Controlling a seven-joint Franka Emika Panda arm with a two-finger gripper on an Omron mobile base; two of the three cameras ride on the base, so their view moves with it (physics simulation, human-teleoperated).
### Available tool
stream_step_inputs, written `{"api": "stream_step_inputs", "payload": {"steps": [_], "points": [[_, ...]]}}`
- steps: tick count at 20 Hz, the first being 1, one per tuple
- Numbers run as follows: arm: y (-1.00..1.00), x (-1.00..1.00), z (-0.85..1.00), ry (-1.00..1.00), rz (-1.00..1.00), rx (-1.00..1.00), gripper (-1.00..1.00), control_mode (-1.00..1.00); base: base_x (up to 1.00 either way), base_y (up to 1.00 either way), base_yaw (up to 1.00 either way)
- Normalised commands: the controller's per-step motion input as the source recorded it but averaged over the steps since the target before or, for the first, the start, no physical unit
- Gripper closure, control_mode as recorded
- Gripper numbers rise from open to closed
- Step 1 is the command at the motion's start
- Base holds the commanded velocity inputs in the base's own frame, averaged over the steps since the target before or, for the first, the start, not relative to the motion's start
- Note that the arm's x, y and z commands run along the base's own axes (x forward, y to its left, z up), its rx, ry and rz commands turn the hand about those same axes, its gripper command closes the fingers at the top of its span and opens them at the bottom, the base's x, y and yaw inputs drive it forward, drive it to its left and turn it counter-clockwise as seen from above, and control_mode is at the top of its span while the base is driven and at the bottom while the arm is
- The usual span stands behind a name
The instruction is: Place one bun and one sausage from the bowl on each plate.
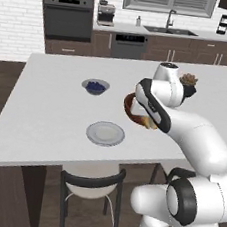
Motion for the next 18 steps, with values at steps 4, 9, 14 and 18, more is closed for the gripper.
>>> {"api": "stream_step_inputs", "payload": {"steps": [4,9,14,18], "points": [[0.00,0.00,0.00,0.00,0.00,0.00,1.00,1.00,0.67,-0.08,0.00],[0.02,0.05,0.00,0.00,0.00,0.00,1.00,-1.00,0.39,0.00,0.00],[0.88,0.03,-0.07,0.17,0.10,-0.02,1.00,-1.00,0.00,0.00,0.00],[0.97,0.00,-0.22,0.29,0.19,0.00,1.00,-1.00,0.00,0.00,0.00]]}}
